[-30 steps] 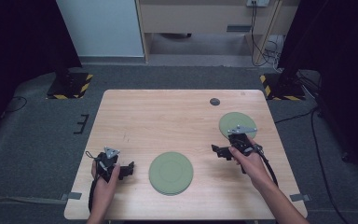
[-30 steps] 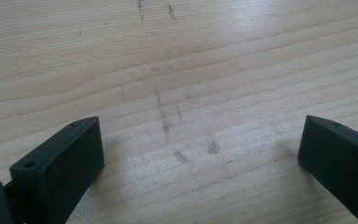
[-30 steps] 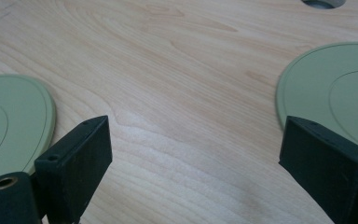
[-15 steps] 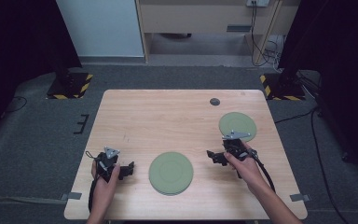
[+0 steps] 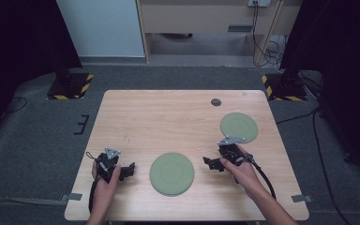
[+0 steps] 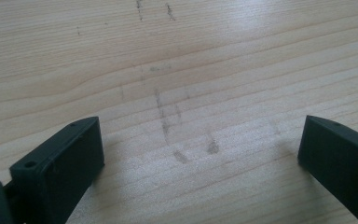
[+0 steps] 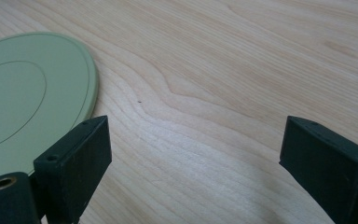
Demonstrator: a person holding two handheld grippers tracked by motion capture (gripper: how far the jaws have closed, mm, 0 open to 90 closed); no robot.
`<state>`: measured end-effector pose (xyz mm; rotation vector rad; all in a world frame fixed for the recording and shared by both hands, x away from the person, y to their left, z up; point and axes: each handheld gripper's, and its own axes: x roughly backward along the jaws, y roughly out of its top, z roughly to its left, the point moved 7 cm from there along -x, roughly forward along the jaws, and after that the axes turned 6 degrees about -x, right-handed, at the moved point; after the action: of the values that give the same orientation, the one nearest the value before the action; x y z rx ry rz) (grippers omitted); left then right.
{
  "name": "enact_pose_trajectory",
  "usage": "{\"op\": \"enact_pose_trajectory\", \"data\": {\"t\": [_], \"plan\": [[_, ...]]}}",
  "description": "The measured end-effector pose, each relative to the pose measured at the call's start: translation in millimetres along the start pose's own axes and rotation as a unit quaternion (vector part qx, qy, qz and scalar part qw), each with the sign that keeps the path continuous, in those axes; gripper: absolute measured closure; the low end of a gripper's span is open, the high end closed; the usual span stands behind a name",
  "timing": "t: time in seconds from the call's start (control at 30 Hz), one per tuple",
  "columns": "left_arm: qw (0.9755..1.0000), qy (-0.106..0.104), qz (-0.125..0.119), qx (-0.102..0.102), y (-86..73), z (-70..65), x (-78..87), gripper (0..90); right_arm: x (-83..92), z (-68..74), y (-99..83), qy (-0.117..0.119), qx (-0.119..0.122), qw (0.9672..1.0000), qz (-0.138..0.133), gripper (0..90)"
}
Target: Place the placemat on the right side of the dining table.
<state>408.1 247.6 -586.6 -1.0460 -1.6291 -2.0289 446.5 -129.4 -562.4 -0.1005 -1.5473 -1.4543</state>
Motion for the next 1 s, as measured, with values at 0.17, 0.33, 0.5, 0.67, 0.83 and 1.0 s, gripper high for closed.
{"op": "enact_pose_trajectory", "data": {"t": [0.17, 0.33, 0.5, 0.67, 0.83, 1.0], "plan": [[1.0, 0.0, 0.0, 0.0, 0.0, 0.0, 0.0, 0.0, -2.9, 5.4, -2.7, 0.005, 0.001, 1.0, 0.003, 9.0], [1.0, -0.001, 0.0, -0.001, -0.1, 0.0, 0.1, 0.0, -7.5, 6.7, -5.1, 0.004, 0.002, 1.0, 0.006, 8.8], [1.0, -0.001, 0.0, -0.001, 0.0, 0.0, 0.0, 0.0, -15.9, 2.0, -4.8, -0.005, -0.013, 0.9999, -0.001, 8.8], [1.0, -0.001, 0.0, -0.001, 0.0, 0.0, 0.0, 0.0, -22.9, -3.8, -3.7, -0.017, -0.023, 0.9996, -0.008, 8.6], [1.0, -0.002, 0.0, -0.002, 0.0, 0.0, 0.0, 0.0, -27.5, -7.1, -2.6, -0.026, -0.026, 0.9992, -0.011, 8.4], [1.0, -0.002, 0.0, -0.002, 0.0, 0.0, 0.0, 0.0, -30.1, -8.1, -1.2, -0.037, -0.021, 0.9991, -0.008, 7.3]]}}
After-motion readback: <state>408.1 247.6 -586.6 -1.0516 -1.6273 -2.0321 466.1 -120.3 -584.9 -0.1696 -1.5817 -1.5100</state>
